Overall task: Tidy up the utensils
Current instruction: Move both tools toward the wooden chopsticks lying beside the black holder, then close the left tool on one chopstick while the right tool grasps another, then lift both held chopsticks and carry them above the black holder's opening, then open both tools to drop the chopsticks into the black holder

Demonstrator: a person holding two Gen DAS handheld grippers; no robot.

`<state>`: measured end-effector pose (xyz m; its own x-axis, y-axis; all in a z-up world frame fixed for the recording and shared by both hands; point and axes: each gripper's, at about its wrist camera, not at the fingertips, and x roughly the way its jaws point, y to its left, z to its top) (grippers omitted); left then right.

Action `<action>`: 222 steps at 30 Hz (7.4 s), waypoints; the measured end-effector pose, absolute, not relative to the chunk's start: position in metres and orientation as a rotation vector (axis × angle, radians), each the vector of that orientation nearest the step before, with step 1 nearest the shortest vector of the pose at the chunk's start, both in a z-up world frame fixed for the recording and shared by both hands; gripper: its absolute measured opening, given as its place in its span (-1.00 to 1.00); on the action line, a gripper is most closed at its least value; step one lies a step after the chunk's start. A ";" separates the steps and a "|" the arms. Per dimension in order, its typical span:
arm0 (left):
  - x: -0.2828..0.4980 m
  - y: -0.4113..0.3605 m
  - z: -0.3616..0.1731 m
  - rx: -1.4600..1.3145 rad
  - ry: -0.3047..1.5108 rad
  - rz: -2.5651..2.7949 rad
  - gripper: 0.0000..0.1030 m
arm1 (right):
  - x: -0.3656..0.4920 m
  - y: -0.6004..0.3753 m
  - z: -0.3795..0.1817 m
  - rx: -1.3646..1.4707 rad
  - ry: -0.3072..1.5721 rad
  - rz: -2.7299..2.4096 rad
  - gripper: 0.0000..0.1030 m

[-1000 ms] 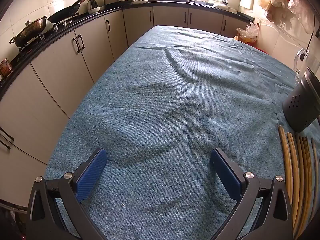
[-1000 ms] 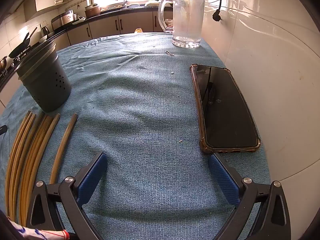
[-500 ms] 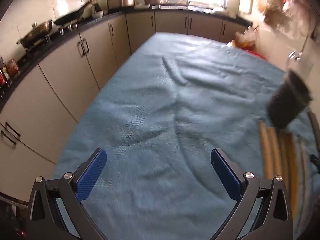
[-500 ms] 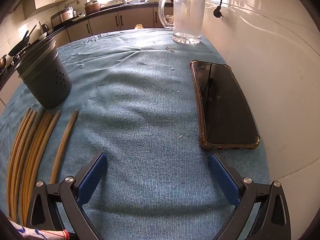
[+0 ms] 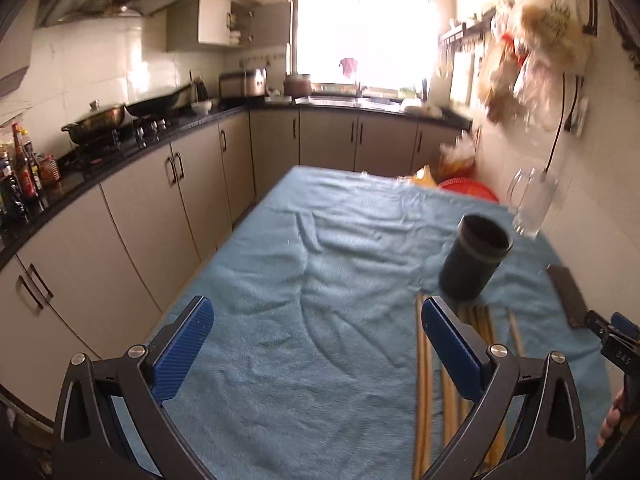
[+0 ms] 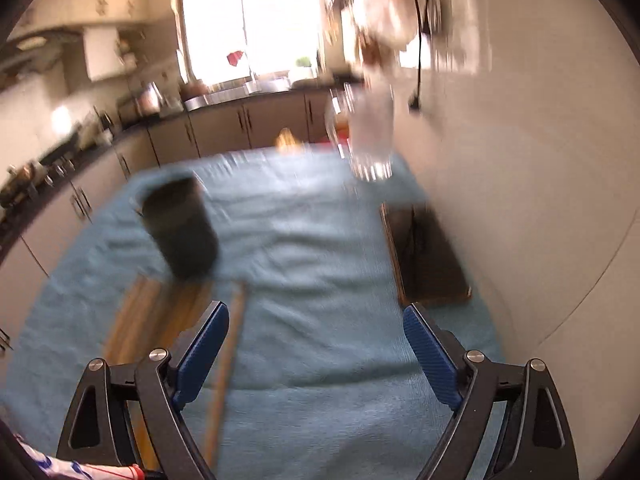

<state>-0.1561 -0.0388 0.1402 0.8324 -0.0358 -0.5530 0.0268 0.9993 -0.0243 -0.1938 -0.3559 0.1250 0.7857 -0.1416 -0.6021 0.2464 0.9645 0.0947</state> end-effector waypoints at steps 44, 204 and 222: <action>-0.226 -0.069 0.158 0.066 0.497 -0.086 1.00 | -0.256 -0.282 0.164 0.059 0.407 -0.201 0.82; 0.015 -0.184 0.275 -0.059 0.480 -0.494 -0.87 | -0.007 -0.346 0.271 0.354 0.237 -0.082 -0.84; 0.053 -0.185 0.210 -0.086 0.668 -0.480 -0.48 | 0.039 -0.345 0.177 0.342 0.489 -0.072 -0.41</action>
<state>0.0526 -0.1853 0.2102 0.6806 -0.4544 -0.5747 0.3999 0.8877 -0.2283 0.0393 -0.3455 0.1768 0.8816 0.0132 -0.4718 0.1492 0.9406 0.3051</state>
